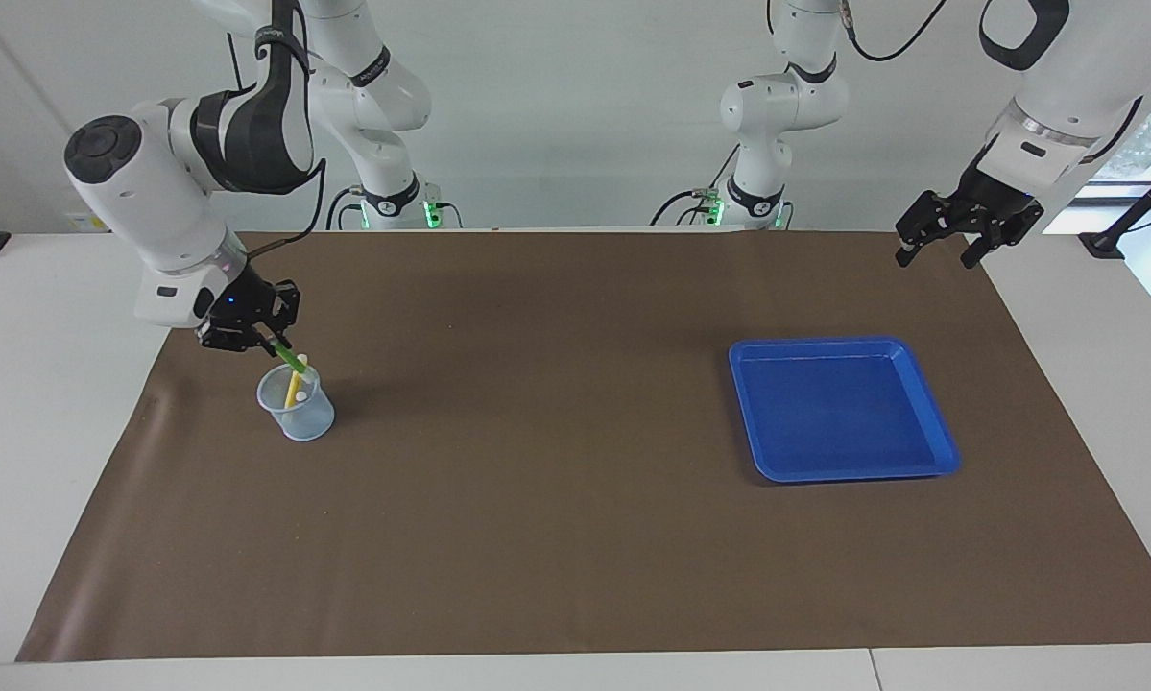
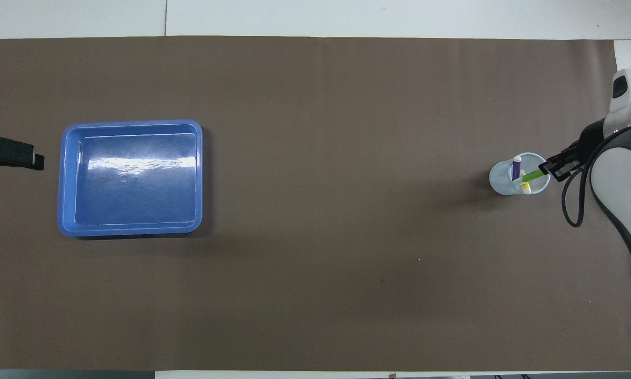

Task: Transfer and insert pens with both arms

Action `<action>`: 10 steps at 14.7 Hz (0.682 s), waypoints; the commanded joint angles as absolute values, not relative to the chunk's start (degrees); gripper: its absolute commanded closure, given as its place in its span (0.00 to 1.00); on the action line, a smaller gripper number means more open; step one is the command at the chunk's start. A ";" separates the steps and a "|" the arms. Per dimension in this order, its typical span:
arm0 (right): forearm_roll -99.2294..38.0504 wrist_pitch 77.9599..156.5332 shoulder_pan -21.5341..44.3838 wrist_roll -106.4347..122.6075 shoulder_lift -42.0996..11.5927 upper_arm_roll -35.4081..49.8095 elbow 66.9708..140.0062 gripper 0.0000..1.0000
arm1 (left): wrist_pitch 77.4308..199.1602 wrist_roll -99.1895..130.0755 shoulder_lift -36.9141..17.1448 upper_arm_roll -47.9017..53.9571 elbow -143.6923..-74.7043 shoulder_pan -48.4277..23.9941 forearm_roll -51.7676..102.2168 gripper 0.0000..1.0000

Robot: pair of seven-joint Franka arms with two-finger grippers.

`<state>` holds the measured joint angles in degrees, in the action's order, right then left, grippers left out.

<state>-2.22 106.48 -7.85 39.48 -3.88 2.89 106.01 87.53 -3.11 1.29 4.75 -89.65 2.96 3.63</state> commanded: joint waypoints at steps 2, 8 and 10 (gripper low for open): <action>-3.34 107.84 -8.70 39.82 -1.85 3.43 108.19 0.82 | 83.06 -3.08 -0.71 4.48 -84.99 1.67 2.81 0.00; -3.25 108.02 -8.79 39.29 -2.72 3.43 106.09 0.00 | 82.53 -2.90 0.26 3.78 -85.95 -0.97 2.73 0.00; -3.43 106.44 -8.79 39.29 -2.99 3.43 103.90 0.00 | 82.70 -2.90 1.14 3.61 -87.53 -1.05 2.64 0.00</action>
